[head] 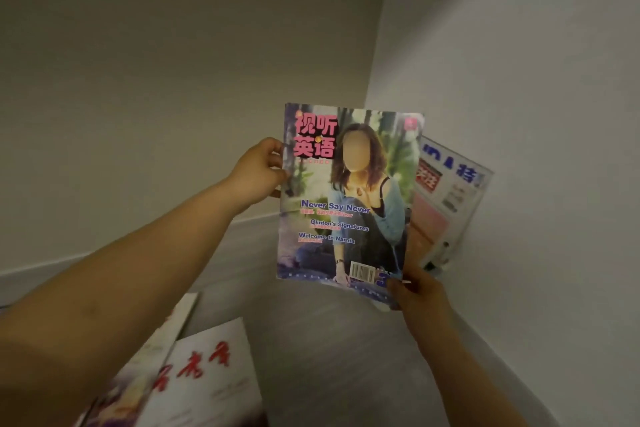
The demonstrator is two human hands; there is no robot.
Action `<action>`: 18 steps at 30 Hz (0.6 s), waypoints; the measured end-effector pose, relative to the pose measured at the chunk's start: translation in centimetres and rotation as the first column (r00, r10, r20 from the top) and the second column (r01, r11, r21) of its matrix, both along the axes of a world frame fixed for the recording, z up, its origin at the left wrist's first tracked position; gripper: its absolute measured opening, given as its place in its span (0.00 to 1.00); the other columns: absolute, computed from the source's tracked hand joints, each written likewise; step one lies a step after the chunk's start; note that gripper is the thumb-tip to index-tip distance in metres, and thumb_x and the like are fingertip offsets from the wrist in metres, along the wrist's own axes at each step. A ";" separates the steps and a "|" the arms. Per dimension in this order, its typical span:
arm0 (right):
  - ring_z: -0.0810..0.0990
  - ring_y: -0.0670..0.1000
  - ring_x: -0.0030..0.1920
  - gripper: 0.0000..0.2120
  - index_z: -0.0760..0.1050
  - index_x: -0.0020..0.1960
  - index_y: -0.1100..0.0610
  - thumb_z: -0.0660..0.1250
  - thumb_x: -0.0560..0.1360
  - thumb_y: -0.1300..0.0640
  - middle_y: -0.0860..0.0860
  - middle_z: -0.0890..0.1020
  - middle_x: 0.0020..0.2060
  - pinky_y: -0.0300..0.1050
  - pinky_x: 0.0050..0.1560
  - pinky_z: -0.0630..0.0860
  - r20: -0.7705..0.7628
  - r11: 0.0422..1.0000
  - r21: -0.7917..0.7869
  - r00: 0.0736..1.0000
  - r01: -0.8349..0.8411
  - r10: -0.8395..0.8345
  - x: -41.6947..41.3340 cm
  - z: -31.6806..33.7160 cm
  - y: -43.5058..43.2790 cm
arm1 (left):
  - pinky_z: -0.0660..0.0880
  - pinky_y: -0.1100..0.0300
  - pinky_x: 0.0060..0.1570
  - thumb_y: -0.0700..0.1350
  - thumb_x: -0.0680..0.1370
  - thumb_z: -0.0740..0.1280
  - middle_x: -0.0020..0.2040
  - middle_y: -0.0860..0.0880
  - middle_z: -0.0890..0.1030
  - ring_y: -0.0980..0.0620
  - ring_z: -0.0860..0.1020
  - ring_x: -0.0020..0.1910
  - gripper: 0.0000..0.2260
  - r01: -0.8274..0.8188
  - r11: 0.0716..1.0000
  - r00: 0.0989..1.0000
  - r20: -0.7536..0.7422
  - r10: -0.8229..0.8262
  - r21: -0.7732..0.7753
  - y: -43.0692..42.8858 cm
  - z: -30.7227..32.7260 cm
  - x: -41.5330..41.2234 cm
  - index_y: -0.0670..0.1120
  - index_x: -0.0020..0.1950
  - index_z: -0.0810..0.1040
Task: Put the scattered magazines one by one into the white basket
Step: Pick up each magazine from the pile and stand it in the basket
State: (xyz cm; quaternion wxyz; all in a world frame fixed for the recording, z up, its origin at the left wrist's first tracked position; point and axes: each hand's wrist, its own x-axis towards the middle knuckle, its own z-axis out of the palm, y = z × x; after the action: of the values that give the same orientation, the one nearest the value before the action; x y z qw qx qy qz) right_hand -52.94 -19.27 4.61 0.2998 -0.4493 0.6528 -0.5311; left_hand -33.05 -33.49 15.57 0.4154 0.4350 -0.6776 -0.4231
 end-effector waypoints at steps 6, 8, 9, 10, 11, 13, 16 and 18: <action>0.71 0.45 0.30 0.10 0.74 0.36 0.57 0.62 0.74 0.66 0.52 0.77 0.30 0.28 0.26 0.66 -0.090 0.994 0.016 0.990 0.107 -0.105 -7.0 -0.4 -2.2 | 0.76 0.62 0.33 0.33 0.76 0.59 0.39 0.51 0.74 0.54 0.75 0.37 0.14 0.043 0.999 0.999 -0.011 -0.043 0.023 -4.0 -0.6 -8.4 0.51 0.38 0.66; 0.72 0.48 0.31 0.07 0.77 0.39 0.59 0.62 0.74 0.66 0.54 0.78 0.32 0.32 0.28 0.67 -0.080 0.992 0.015 0.989 0.123 -0.121 -7.9 -0.7 -3.2 | 0.75 0.60 0.35 0.34 0.76 0.59 0.39 0.51 0.74 0.50 0.75 0.40 0.14 0.035 0.999 0.999 -0.013 -0.034 0.023 -5.1 -0.9 -10.1 0.51 0.38 0.66; 0.73 0.48 0.33 0.06 0.78 0.44 0.60 0.63 0.74 0.66 0.55 0.79 0.34 0.33 0.29 0.68 -0.067 0.991 0.011 0.989 0.135 -0.134 -8.1 -0.8 -3.6 | 0.75 0.58 0.37 0.34 0.76 0.59 0.39 0.51 0.73 0.48 0.75 0.43 0.14 0.023 0.999 1.000 -0.016 -0.023 0.022 -5.6 -1.0 -10.8 0.52 0.37 0.66; 0.74 0.48 0.34 0.07 0.79 0.47 0.61 0.63 0.74 0.66 0.55 0.79 0.36 0.32 0.30 0.68 -0.063 0.989 0.005 0.987 0.149 -0.149 -8.2 -1.0 -4.0 | 0.75 0.57 0.39 0.34 0.76 0.59 0.39 0.51 0.73 0.46 0.74 0.45 0.14 0.008 1.000 1.000 -0.023 -0.007 0.020 -6.0 -1.2 -11.5 0.52 0.37 0.66; 0.74 0.48 0.33 0.07 0.79 0.49 0.61 0.63 0.74 0.65 0.54 0.79 0.35 0.29 0.29 0.68 -0.068 0.987 -0.003 0.985 0.161 -0.161 -8.3 -1.2 -4.4 | 0.75 0.57 0.40 0.34 0.76 0.59 0.39 0.51 0.73 0.45 0.74 0.46 0.14 -0.010 1.000 0.999 -0.031 0.010 0.019 -6.4 -1.3 -12.0 0.52 0.37 0.66; 0.74 0.49 0.33 0.07 0.79 0.49 0.62 0.63 0.74 0.65 0.53 0.78 0.33 0.25 0.28 0.67 -0.100 0.983 -0.014 0.978 0.182 -0.182 -8.6 -1.6 -5.0 | 0.75 0.55 0.42 0.34 0.76 0.59 0.37 0.51 0.72 0.45 0.73 0.47 0.13 -0.043 0.999 0.998 -0.044 0.043 0.016 -7.2 -1.7 -13.0 0.51 0.38 0.66; 0.77 0.50 0.36 0.08 0.79 0.51 0.60 0.63 0.74 0.64 0.55 0.80 0.38 0.31 0.32 0.71 -0.118 0.980 -0.007 0.973 0.199 -0.198 -8.7 -1.9 -5.7 | 0.74 0.45 0.52 0.33 0.76 0.59 0.36 0.50 0.71 0.45 0.73 0.47 0.12 -0.066 0.998 0.997 -0.048 0.066 0.008 -7.9 -2.0 -13.8 0.49 0.39 0.67; 0.78 0.53 0.38 0.08 0.79 0.50 0.59 0.64 0.74 0.63 0.55 0.80 0.37 0.38 0.36 0.72 -0.120 0.978 -0.014 0.970 0.210 -0.210 -8.9 -2.1 -6.1 | 0.73 0.46 0.54 0.33 0.76 0.59 0.36 0.50 0.71 0.46 0.72 0.47 0.14 -0.075 0.997 0.995 -0.061 0.075 0.001 -8.4 -2.2 -14.4 0.51 0.37 0.66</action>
State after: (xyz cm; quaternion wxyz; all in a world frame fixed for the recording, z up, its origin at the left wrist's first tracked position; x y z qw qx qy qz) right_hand -61.88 -25.40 2.55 0.2018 -0.4093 0.7132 -0.5322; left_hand -47.41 -41.91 13.39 0.4517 0.4470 -0.6481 -0.4197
